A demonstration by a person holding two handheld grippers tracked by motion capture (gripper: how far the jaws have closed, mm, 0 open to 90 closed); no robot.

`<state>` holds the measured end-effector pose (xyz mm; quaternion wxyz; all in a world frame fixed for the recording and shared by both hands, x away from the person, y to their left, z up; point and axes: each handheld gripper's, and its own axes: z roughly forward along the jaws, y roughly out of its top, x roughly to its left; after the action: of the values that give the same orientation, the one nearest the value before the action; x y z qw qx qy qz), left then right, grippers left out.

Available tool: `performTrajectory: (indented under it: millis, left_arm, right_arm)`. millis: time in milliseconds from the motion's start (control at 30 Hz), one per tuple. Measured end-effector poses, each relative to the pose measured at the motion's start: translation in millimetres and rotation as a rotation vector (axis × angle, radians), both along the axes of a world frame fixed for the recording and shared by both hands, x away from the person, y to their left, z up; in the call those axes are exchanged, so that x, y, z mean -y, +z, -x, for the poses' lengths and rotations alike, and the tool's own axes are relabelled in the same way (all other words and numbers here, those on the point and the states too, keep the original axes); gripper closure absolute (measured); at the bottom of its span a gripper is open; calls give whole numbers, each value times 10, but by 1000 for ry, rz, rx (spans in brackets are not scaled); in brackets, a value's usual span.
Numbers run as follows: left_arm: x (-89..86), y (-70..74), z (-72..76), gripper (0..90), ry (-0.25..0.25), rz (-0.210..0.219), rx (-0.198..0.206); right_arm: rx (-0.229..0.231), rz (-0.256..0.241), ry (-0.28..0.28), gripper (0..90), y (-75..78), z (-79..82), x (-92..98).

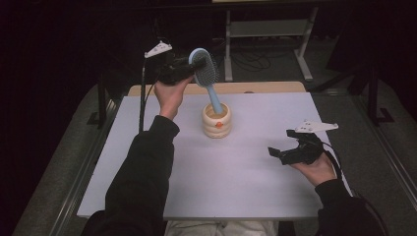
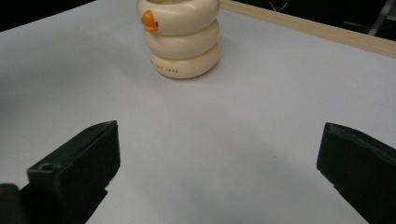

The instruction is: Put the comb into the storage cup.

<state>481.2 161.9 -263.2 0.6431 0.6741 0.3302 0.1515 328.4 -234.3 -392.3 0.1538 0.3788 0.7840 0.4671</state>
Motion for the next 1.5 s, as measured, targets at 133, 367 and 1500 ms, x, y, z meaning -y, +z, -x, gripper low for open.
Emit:
performTrajectory:
  millis: [133,367,1500]
  left_arm:
    - [22,-71,-7,558,4,-16,-6]
    - [57,-219,-31,558,2,-25,-25]
    - [101,-881,-149,555,57,70,-182]
  right_arm:
    - [0,0,2,0,2,4,-4]
    - [1,2,4,0,1,4,-9]
    - [-11,-3,14,0,-3,4,-10]
